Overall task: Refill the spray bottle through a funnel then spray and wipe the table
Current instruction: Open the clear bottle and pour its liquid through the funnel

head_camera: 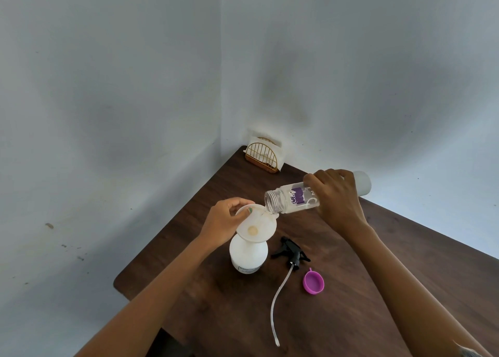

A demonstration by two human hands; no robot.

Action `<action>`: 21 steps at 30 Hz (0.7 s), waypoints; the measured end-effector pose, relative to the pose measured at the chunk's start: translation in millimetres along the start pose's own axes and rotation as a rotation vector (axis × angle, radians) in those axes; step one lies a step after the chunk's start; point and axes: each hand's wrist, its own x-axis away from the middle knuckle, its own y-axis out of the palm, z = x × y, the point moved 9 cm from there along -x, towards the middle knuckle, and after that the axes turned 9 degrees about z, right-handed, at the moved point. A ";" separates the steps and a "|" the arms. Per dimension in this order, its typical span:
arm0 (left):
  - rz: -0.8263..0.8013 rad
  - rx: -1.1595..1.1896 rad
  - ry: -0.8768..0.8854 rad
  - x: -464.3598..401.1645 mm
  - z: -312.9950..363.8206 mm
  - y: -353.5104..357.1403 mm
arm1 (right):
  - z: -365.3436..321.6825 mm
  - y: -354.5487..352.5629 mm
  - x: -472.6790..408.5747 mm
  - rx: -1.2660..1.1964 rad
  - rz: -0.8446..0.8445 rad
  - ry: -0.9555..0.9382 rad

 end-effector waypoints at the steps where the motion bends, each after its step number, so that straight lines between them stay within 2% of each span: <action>1: -0.001 -0.001 -0.003 0.1 0.2 0.3 | 0.1 0.0 -0.1 0.000 -0.001 0.001; 21: -0.015 -0.026 0.001 0.9 -0.9 0.6 | -4.7 -5.4 -2.8 -0.015 0.039 -0.022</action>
